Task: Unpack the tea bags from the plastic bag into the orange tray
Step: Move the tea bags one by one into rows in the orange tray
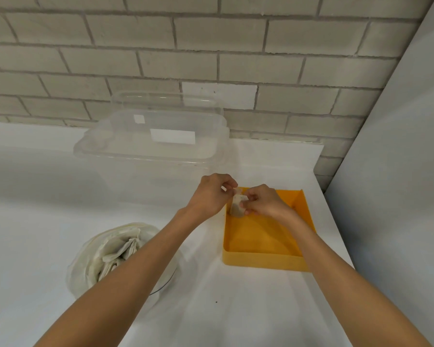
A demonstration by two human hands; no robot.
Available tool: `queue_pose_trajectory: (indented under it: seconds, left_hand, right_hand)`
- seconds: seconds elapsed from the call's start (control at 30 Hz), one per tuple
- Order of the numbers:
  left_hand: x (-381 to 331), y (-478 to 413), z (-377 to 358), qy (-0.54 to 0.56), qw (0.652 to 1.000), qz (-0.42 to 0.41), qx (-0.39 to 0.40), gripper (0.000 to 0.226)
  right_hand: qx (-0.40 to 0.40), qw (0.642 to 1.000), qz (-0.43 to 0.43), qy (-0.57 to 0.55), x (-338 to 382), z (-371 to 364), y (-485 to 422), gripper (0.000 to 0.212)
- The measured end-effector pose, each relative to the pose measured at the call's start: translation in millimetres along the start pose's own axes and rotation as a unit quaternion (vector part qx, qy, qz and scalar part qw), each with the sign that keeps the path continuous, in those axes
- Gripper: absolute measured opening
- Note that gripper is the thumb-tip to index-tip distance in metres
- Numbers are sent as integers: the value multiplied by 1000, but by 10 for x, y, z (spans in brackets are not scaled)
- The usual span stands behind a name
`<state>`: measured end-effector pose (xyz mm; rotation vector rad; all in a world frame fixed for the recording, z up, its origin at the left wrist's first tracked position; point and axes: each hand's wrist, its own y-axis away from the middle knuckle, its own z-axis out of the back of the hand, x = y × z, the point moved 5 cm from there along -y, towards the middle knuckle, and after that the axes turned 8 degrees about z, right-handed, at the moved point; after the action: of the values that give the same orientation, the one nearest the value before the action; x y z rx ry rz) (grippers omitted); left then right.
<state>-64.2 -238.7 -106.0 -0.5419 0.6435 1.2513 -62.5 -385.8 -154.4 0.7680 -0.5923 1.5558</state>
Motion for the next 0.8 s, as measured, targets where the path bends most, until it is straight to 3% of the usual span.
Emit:
queue_pose_trajectory:
  seconds: [0.37, 0.5, 0.8]
  left_hand:
    - [173, 136, 146, -1, 1000, 9, -15, 18]
    - [189, 177, 160, 5, 1000, 9, -15, 18]
    - [146, 292, 203, 11, 1000, -8, -8, 18]
  right_hand:
    - [-59, 997, -29, 32, 0, -169, -141, 25]
    - [-66, 995, -50, 47, -21, -189, -141, 13]
    - [-86, 991, -34, 93, 60, -50, -48, 15]
